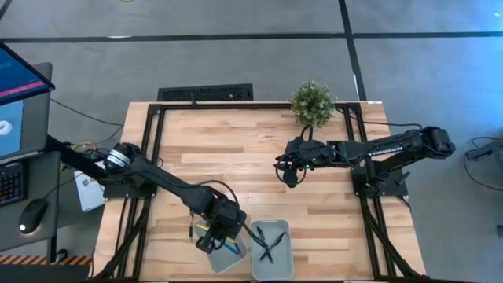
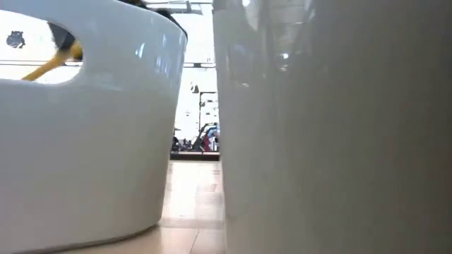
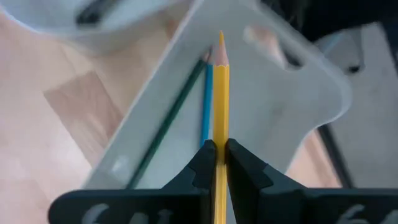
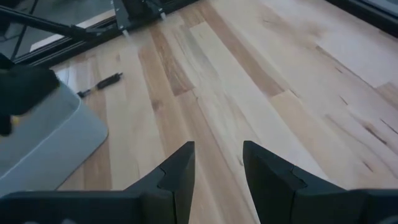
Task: Sort pens & pencils
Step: Put the yellow pencil into the left gray bin, then adjust the left gray bin
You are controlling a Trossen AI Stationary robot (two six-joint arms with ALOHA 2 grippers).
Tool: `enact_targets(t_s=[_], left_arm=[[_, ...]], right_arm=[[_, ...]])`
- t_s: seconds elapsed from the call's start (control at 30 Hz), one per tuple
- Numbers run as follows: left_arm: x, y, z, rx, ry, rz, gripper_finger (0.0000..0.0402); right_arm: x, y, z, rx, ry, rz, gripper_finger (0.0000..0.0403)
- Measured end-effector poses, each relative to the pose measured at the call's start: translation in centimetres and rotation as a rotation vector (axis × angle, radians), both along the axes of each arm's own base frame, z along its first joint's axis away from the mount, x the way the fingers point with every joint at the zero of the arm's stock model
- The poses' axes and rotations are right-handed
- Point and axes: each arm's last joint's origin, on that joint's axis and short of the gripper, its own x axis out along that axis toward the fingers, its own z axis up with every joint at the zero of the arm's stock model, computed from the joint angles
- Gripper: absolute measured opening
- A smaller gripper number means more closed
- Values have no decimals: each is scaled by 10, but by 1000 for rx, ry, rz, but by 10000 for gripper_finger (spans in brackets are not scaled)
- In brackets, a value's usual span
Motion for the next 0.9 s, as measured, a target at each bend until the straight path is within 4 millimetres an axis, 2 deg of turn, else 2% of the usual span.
enact_targets(t_s=[0.23, 0.37, 0.63, 0.9], left_arm=[[11, -5, -41, 46, 101, -20, 11], [14, -5, -55, 80, 122, -35, 14], [16, -4, -59, 145, 98, -25, 40], [18, -5, -58, 157, 27, -152, 45]], right_arm=[[0, 0, 0, 0, 1, 0, 157], [0, 0, 0, -1, 1, 0, 157], [0, 0, 0, -1, 1, 1, 157], [0, 0, 0, -1, 1, 1, 157]])
